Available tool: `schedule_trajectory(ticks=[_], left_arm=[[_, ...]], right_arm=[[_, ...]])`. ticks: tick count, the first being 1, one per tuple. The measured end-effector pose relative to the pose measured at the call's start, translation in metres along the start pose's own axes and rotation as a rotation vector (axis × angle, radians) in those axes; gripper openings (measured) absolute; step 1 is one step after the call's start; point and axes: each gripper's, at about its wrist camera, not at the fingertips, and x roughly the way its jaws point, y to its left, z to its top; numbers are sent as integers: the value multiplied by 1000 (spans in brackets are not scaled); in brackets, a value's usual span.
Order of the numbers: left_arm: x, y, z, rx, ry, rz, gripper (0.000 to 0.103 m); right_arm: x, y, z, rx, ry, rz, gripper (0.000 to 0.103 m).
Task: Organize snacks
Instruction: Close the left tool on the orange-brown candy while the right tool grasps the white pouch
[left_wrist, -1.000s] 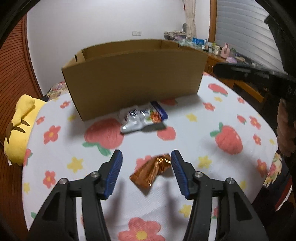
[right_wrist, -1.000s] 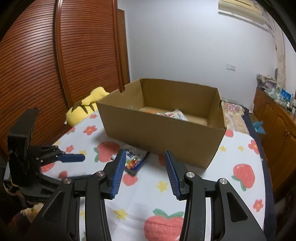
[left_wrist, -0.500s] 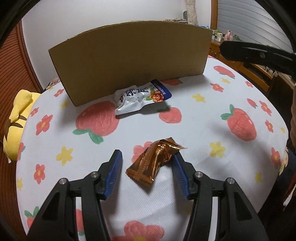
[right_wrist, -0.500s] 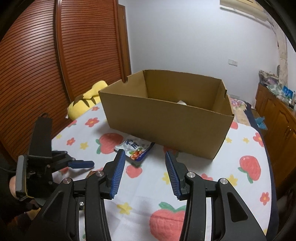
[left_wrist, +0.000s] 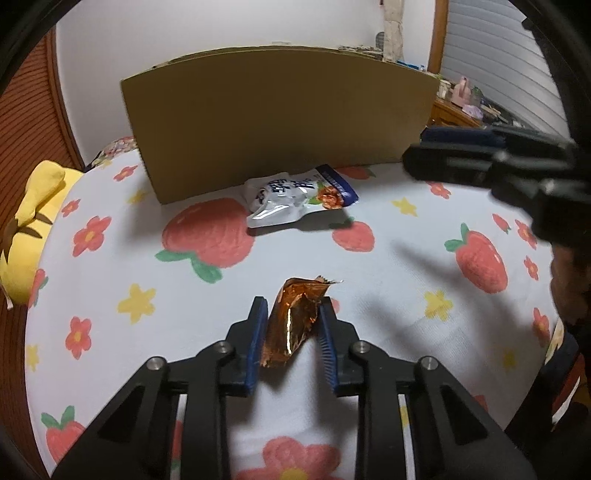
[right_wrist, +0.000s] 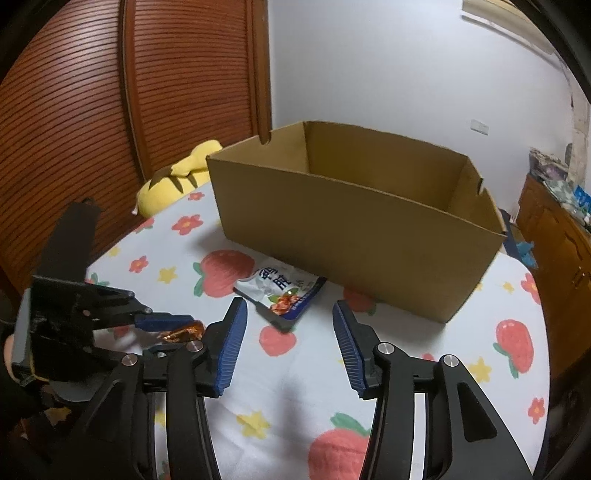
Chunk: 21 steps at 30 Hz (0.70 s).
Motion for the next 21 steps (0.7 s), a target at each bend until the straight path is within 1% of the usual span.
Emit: schedule_trajectory(ticks=[3,6,8,11,14,17,18,19,21], left_arm=[[-3,6,2,-14,-6,1,25],[-10,14,4,-34,-25,8,25],[-13,17,6,-42,-33,12,24],[-15,21,8,-33,-39,20,21],[-14,25,7,-39,-33,22,21],[-15,27,5,-52,-31,-7,27],[-15,26,5,-50,-31,-17,32],[-15,24,5,-43,-32,-19,36],[-14,21,4,-35,-30,-17,40]], right_arm=[[13,4,3,-34,18,3,52],[29,4,8,-39,36,26,55],[39,6,13,-44,45,36,60],[57,8,18,-72,68,36,62],[73,8,20,-91,89,37,63],[85,7,22,-93,107,52,63],[88,6,23,-94,110,62,63],[90,6,23,-96,112,66,64],[95,7,24,-111,118,77,66]])
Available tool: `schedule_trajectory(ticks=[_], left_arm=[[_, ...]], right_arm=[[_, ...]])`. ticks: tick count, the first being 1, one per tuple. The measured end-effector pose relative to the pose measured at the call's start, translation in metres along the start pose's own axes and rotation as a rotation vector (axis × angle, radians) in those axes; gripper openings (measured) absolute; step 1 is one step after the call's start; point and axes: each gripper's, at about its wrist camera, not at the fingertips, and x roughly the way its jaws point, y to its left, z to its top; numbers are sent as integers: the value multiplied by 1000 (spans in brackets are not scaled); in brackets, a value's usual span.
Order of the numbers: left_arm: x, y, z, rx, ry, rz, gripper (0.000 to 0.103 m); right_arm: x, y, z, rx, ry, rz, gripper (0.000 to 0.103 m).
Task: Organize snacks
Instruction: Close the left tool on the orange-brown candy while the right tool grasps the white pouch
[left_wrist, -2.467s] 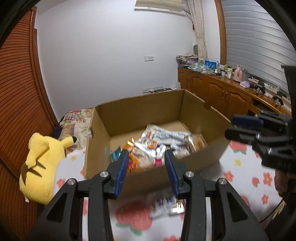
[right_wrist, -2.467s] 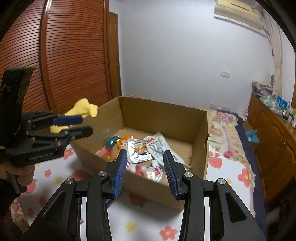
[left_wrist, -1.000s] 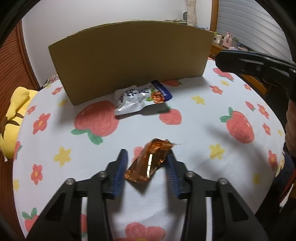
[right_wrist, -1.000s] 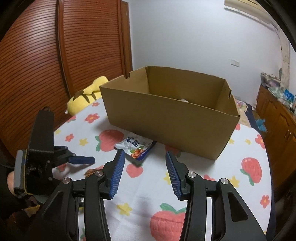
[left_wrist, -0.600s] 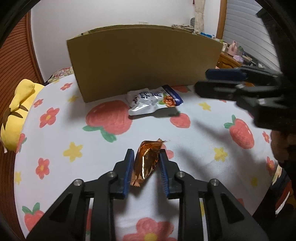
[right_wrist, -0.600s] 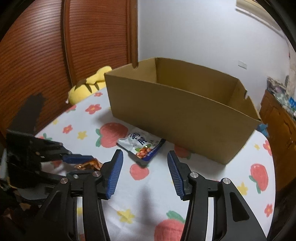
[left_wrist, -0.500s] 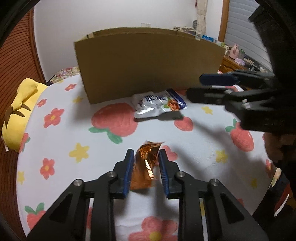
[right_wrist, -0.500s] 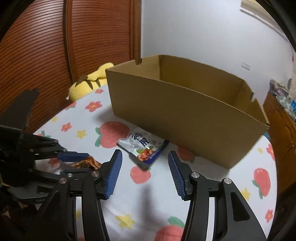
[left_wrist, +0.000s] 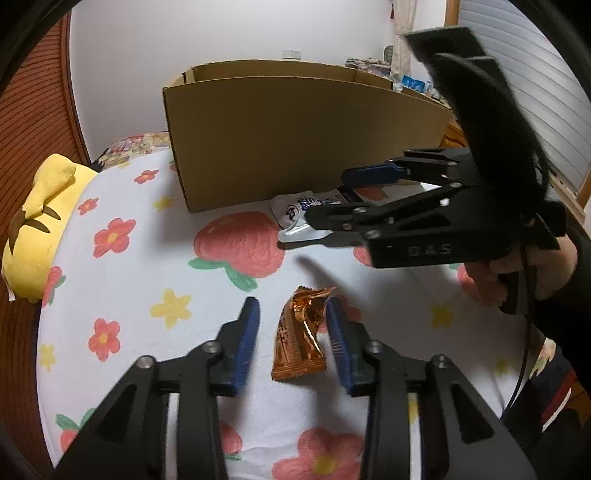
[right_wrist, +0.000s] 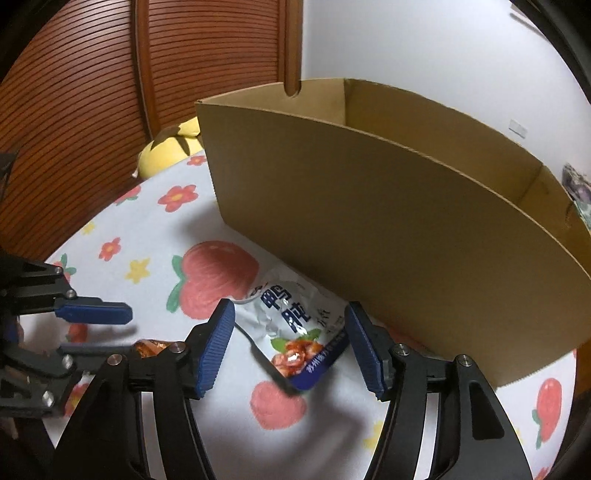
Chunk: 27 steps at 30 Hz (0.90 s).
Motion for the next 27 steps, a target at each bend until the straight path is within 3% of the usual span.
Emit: schedule_trajectory(ticks=[3,9,10,12,24,27], left_arm=[[4,-4,0,7,8,-20,45],[20,-7,1,31,43,13,44],[23,-7,1,30,54,19,42],[25,-6,1,35,46,35,24],[9,19,0,-51,4,23,20],[2,20,1,-50,-12,26,20]], right_arm=[[6,0,1,-21,16,-8,68],[18,0,1,-52,52,-9,70],[20,1,0,-56,56,-7,70],[22,1,-1,-62,62,-4,70],[33,-5,-2,-40,85,47,78],[30,-7,-1,-36,85,63,64]])
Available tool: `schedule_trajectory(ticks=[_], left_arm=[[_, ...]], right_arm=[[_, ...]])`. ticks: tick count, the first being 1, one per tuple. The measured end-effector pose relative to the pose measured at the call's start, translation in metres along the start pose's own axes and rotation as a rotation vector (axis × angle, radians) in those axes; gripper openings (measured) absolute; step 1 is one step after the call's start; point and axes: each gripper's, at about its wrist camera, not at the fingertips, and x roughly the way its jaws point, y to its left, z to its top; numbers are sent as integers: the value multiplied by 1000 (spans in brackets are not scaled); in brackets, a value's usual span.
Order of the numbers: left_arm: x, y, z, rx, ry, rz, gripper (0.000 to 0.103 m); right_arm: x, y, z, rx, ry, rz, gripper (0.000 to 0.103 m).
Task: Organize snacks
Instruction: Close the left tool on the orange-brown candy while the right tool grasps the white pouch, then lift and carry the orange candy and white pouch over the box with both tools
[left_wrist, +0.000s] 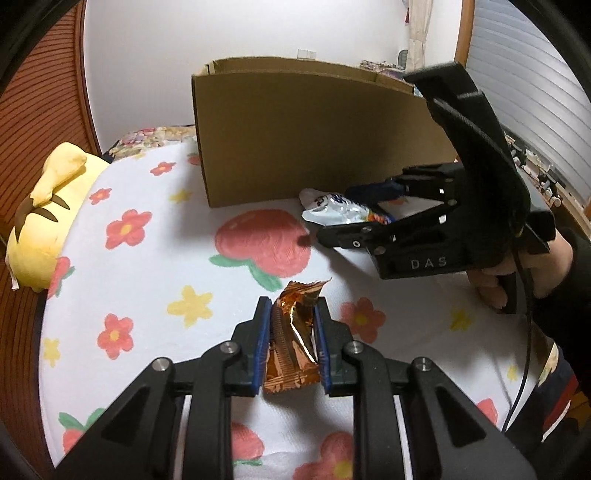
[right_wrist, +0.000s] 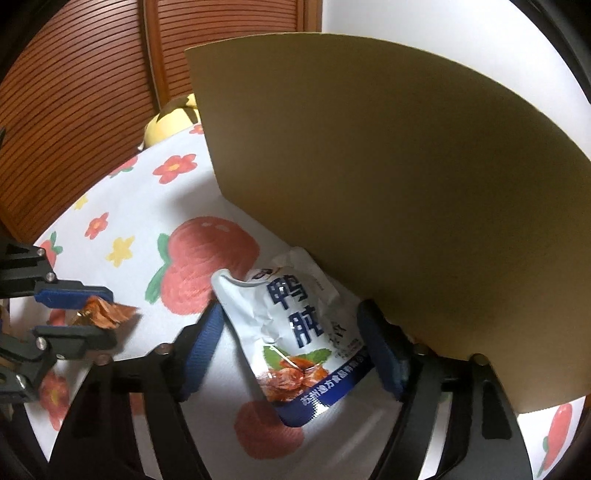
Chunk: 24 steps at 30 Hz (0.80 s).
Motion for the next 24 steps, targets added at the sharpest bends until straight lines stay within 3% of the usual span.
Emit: schedule_trajectory(ticks=[2,11,14,15,16,24], left_arm=[[-8,-1,-2,0,-9,-1,20],[-6,-2,1,6,-19,7,20],[-8,-4,2,8,-22,13,20],[-9,-4,2,9,-23,16,20],[-10,-5,3,9,-24,18,20],[-20,-11,13,11,-48,23,20]], right_arm=[[-3,2,0,-6,5,-4,54],[-21,12,-11,-9,-13,-32,43],[-31,15,-13,-10,-32,-37,35],[-34,15,-14,-5,-31,-36,23],[-36,15,-15,-6,-35,-40,20],[-53,13,-23,5,-68,-50,19]])
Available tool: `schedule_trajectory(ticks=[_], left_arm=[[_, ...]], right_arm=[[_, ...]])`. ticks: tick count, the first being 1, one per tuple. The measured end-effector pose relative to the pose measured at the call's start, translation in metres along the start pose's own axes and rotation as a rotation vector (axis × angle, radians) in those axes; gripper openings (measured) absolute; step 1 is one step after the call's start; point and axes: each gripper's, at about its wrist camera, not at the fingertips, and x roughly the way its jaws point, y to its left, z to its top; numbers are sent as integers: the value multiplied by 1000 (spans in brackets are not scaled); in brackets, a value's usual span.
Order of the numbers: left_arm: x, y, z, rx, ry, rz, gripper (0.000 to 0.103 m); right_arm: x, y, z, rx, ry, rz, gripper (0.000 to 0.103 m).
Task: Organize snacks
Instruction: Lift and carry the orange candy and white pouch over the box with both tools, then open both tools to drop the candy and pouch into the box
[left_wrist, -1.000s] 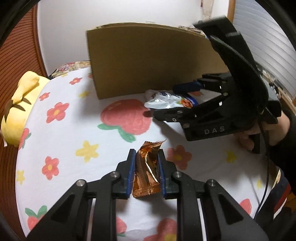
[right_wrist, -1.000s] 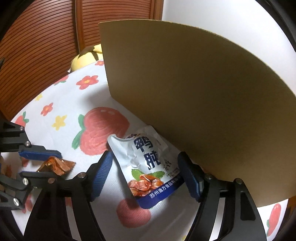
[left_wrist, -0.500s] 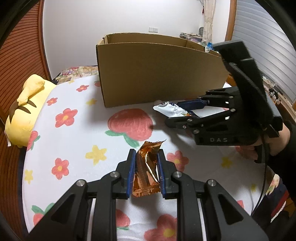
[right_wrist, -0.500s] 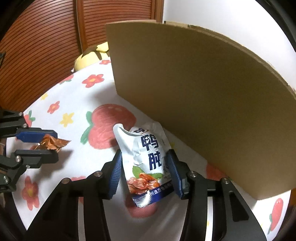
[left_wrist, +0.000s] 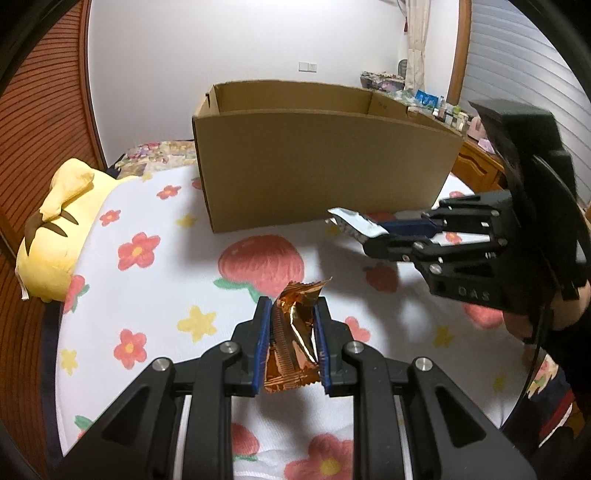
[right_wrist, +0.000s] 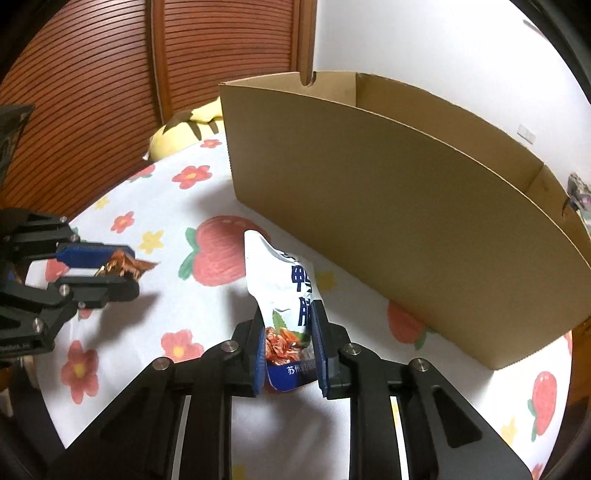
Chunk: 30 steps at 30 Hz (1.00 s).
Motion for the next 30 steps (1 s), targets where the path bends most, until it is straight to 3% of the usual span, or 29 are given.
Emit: schedule_trajectory(ticks=[9,20,30], left_arm=[[-13,-3,36,21,-66,7,20],[-24,-12,110,42,-195,-14,20],[3,-17,153,61,-208,-12,20]], right_arm=[[-41,-1,7,5,-94,16,19],[-107,-34,39,46,-269,-14,19],[-110,-73,59,70,-301,-86,19]])
